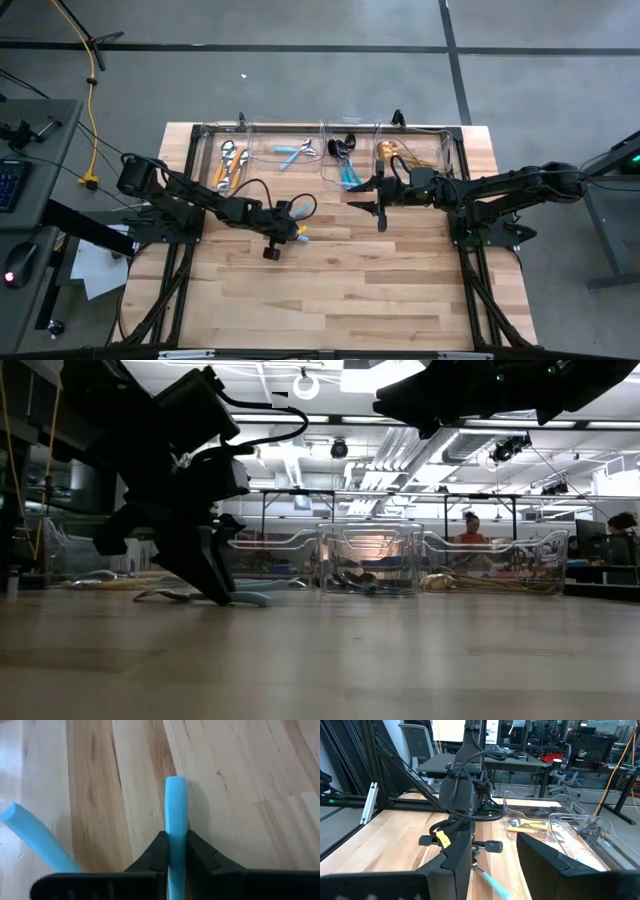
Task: Sort silverware by color (type)
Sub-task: Put the blue spoon into the left transparent bin
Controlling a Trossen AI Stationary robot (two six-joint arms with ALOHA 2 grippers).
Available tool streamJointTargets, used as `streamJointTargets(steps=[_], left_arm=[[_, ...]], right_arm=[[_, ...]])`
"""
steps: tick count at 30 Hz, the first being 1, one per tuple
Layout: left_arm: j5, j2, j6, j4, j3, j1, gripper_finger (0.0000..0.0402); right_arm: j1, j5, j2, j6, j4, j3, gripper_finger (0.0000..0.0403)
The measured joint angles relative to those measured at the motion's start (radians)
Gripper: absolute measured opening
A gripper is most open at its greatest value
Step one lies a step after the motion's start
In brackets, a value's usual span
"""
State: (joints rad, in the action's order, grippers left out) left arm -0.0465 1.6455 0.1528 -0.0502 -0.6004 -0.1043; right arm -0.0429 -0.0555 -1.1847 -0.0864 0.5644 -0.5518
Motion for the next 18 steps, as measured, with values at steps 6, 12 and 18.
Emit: streamJointTargets(steps=[6,12,18], left_arm=[[0.028,-0.071,-0.026,0.025,0.007,0.000,0.0023],[0.062,-0.186,-0.072,0.017,0.005,-0.001,0.0023],[0.062,-0.292,-0.059,-0.009,0.004,-0.001,0.0023]], right_arm=[[0.000,0.000,0.000,0.000,-0.004,0.000,0.0142],[0.000,0.000,0.000,0.000,-0.016,0.000,0.0142],[0.000,0.000,0.000,0.000,-0.019,0.000,0.0142]])
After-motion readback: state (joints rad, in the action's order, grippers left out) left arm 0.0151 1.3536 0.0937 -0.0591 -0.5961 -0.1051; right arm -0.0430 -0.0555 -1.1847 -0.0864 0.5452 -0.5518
